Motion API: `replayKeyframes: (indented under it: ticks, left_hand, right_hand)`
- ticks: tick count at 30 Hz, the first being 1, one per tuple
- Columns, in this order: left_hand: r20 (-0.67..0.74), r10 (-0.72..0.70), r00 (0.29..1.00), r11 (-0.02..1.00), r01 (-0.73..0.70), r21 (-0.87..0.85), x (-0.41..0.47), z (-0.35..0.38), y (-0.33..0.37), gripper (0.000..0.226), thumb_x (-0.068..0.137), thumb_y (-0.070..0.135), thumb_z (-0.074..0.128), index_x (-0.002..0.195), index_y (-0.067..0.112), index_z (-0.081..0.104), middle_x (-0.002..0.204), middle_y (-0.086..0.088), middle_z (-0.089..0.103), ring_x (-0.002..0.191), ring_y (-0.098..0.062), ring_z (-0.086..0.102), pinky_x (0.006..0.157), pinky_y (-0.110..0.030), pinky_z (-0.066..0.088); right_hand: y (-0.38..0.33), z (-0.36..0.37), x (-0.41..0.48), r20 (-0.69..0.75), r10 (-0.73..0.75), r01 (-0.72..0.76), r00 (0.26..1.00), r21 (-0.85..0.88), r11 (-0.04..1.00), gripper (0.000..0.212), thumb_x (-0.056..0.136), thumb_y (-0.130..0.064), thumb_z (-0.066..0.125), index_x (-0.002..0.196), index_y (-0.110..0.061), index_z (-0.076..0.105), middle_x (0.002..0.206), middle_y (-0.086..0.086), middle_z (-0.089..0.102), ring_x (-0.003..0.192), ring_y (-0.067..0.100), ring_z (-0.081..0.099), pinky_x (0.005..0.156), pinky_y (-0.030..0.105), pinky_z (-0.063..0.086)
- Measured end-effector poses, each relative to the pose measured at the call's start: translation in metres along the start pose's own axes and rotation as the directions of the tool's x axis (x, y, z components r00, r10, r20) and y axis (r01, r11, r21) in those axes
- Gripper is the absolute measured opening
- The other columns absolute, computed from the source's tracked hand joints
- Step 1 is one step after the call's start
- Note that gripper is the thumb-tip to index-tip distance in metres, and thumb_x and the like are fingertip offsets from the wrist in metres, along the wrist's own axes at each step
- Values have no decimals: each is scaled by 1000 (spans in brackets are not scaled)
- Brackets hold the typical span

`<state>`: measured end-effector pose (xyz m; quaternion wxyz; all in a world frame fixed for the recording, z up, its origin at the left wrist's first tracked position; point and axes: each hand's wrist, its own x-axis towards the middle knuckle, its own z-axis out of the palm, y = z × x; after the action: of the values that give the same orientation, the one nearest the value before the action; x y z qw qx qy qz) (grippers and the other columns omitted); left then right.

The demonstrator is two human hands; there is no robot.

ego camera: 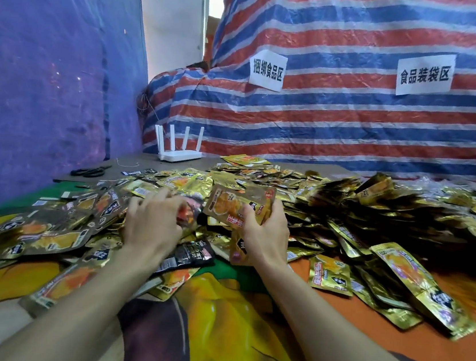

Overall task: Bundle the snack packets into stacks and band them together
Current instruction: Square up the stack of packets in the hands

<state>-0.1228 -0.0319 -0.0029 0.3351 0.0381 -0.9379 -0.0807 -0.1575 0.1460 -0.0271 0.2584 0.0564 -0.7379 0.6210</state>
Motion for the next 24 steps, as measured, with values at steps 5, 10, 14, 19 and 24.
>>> replayKeyframes:
  ticks: [5,10,14,19,24]
  left_hand:
    - [342,240,909,949,-293,113,-5,1,22,29,75,29,62,103,22,60,105,3,53,104,-21,49,92,-35,40]
    - [539,261,801,899,-405,166,-8,-1,33,54,76,71,54,93,22,40,82,7,37,84,-19,41,67,-33,30]
    - [620,207,756,914,-377,154,-8,-8,45,40,83,48,63,99,22,38,96,-2,42,89,-25,44,73,-37,35]
    - [575,249,779,967,-227,-111,-13,-9,50,29,79,12,59,97,21,37,99,-2,47,93,-28,53,75,-45,49]
    - [645,84,760,955,-247,166,-9,-10,43,48,85,36,63,122,13,40,127,-13,40,119,-35,48,84,-40,44]
  right_hand:
    - [2,-3,2,-30,31,-32,999,-17,999,11,99,-30,62,99,-25,51,89,-9,63,92,21,64,79,39,52]
    - [1,-8,4,-61,87,-88,994,-2,996,12,99,-31,61,103,-26,51,92,-8,64,98,26,64,87,49,56]
    - [0,-10,5,-75,111,-109,991,27,994,12,99,-31,61,103,-25,51,92,-7,64,97,24,64,82,47,57]
    - [-2,-13,6,-102,119,-114,988,54,992,13,99,-29,61,102,-24,50,88,-12,60,93,20,63,71,31,50]
    - [-8,-18,6,-104,169,-160,980,83,984,14,95,-23,59,105,-23,49,92,-1,63,95,26,63,84,49,55]
